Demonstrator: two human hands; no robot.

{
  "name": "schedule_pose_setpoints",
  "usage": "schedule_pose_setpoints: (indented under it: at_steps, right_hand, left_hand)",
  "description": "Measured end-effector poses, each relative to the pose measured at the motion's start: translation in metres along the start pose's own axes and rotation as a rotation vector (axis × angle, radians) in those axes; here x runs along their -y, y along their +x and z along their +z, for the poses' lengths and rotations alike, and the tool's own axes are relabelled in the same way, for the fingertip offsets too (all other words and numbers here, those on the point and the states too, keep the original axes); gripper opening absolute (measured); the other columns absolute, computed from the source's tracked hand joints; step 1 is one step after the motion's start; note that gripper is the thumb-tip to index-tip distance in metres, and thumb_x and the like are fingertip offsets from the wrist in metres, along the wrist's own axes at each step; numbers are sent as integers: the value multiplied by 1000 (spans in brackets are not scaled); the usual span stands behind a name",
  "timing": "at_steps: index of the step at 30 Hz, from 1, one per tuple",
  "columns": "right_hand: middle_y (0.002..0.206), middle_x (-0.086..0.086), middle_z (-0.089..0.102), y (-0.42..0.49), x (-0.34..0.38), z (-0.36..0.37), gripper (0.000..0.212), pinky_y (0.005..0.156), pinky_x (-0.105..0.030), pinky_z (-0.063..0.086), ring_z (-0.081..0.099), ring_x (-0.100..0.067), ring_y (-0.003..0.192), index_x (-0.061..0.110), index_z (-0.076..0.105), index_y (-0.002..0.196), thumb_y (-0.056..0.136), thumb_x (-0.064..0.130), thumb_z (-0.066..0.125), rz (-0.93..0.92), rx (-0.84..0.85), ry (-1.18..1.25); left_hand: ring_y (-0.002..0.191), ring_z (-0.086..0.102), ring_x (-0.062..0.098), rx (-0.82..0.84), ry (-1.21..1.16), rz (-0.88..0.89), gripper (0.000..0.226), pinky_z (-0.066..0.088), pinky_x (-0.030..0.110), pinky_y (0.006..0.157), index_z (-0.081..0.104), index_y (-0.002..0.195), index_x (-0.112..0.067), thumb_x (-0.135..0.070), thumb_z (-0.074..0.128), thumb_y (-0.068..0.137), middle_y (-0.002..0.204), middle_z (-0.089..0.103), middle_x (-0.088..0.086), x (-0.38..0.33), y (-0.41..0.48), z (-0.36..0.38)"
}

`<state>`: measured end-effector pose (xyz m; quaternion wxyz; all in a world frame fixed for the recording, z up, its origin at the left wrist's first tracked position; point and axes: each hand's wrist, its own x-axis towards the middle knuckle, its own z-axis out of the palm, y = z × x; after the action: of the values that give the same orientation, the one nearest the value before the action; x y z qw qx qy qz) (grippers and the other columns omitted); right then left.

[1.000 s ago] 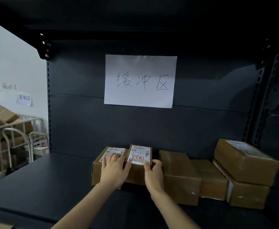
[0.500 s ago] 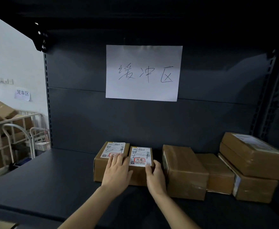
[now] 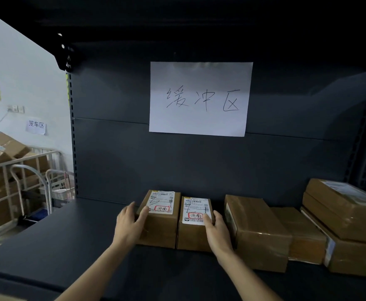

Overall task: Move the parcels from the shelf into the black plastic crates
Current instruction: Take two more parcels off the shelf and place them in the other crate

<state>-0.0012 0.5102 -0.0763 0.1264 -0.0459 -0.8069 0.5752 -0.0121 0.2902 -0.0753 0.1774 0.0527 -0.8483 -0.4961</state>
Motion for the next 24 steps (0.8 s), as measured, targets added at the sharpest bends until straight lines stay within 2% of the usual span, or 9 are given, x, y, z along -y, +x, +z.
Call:
schedule_pose_setpoints:
  at_steps: [3,5,8,10,12,16,18,21,24]
  right_hand:
    - [136,-5,53,4,1,3,51,106,-37,39,49,-20,124,11,35,142,97,32,44,2,8,2]
    - [133,-4,55,6,0,5,49,102,-33,42,52,-18,120,12,38,141,97,33,45,-2,5,8]
    - [123,1,60,7,-3,6,41,80,-17,44,56,-10,104,15,46,134,97,32,45,-11,-8,30]
    - [109,11,62,7,-4,8,38,69,-8,40,56,-1,92,17,49,131,96,32,46,-12,-21,55]
    - [96,22,57,6,-5,9,34,58,-2,40,52,9,83,19,51,128,96,31,47,-16,-32,80]
    - [102,22,58,2,-5,9,33,59,0,40,50,13,84,24,49,128,96,31,48,-32,-31,122]
    - [102,23,57,-1,-4,10,36,60,0,41,52,12,86,23,46,132,96,30,48,-53,-20,138]
    - [114,13,59,-7,-1,8,43,68,-6,42,53,8,93,21,41,137,96,29,49,-80,-11,157]
    - [116,14,59,-17,3,4,40,70,-6,42,54,9,93,24,43,134,95,29,50,-128,-7,184]
  left_hand:
    - [121,45,23,101,-165,-120,61,38,33,93,36,141,-15,-49,46,91,139,46,10,5,5,5]
    - [107,52,19,132,-257,-171,58,39,30,84,45,136,-16,-51,47,90,127,55,6,6,7,7]
    - [95,57,14,122,-320,-184,52,42,26,72,53,128,-17,-51,49,89,111,62,0,10,10,11]
    - [93,56,12,113,-323,-177,52,41,24,68,54,126,-17,-53,49,88,110,62,0,12,12,14]
    - [97,56,15,111,-326,-167,54,42,24,70,53,127,-17,-53,49,88,113,61,2,13,13,15]
    - [110,53,21,106,-349,-147,55,42,33,88,46,134,-18,-50,49,89,123,57,5,14,9,16]
    - [107,52,19,87,-367,-124,52,40,31,85,45,135,-20,-47,48,91,122,56,4,13,4,15]
    - [105,52,17,60,-412,-100,46,38,29,81,46,133,-22,-42,49,92,121,57,2,11,-5,10]
    - [104,53,17,41,-472,-81,45,41,30,80,45,134,-22,-38,50,92,119,57,1,7,-16,5]
